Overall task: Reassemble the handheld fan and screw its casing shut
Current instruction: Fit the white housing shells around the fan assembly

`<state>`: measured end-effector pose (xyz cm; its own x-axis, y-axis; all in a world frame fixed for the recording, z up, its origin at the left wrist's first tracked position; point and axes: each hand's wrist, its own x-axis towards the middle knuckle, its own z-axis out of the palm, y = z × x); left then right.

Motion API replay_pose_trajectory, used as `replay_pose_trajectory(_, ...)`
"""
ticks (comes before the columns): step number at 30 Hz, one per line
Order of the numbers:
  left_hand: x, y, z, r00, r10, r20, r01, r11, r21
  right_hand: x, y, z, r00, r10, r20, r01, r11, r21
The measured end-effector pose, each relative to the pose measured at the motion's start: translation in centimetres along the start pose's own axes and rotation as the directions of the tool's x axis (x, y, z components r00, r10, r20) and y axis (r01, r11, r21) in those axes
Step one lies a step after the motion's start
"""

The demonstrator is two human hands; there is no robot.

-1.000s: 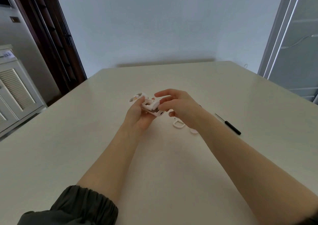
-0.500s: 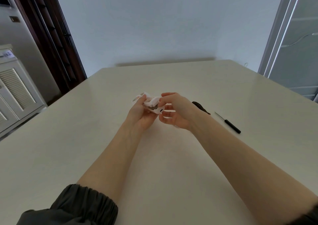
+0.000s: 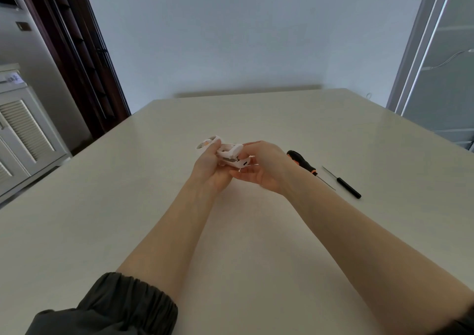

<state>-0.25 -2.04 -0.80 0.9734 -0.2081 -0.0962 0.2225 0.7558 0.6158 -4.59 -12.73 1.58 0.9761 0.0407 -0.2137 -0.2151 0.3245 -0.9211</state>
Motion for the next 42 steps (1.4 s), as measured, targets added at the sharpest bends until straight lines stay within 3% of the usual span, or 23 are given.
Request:
replay_pose_trajectory(13, 0.0, 0.3, 0.1, 0.998, 0.054, 0.024, -0.055, 0.998, 0.036, 0.0, -0.2, -0.8, 0.995, 0.04, 0.089, -0.055, 0.984, 0.172)
replay_pose_trajectory(24, 0.1, -0.1, 0.5, 0.998, -0.052, -0.021, 0.052, 0.998, 0.033, 0.0, -0.3, -0.7, 0.998, 0.02, 0.051, -0.022, 0.999, 0.038)
replay_pose_trajectory(26, 0.1, -0.1, 0.5, 0.998, -0.062, -0.018, 0.062, 0.998, 0.017, 0.2, -0.5, -1.1, 0.999, -0.034, -0.001, 0.034, 0.996, -0.08)
replay_pose_trajectory(27, 0.0, -0.1, 0.6, 0.998, -0.063, -0.028, 0.063, 0.998, -0.003, 0.3, -0.8, -1.5, 0.992, -0.107, -0.059, 0.093, 0.973, -0.212)
replay_pose_trajectory(29, 0.0, -0.1, 0.5, 0.997, -0.061, -0.041, 0.06, 0.998, -0.018, 0.6, -1.3, -2.8, 0.928, -0.337, -0.161, 0.208, 0.825, -0.525)
replay_pose_trajectory(32, 0.0, -0.2, 0.5, 0.997, -0.046, -0.056, 0.048, 0.998, 0.039, 0.8, -1.8, -5.3, 0.813, -0.549, -0.193, 0.181, 0.555, -0.812)
replay_pose_trajectory(37, 0.1, -0.2, 0.3, 0.99, -0.138, -0.038, 0.141, 0.985, 0.099, 1.0, -1.6, -7.7, 0.889, -0.422, -0.177, 0.04, 0.457, -0.889)
replay_pose_trajectory(42, 0.0, -0.4, 0.3, 0.992, -0.125, -0.018, 0.126, 0.988, 0.09, 1.1, -0.7, -7.5, 0.97, -0.235, -0.061, 0.034, 0.383, -0.923)
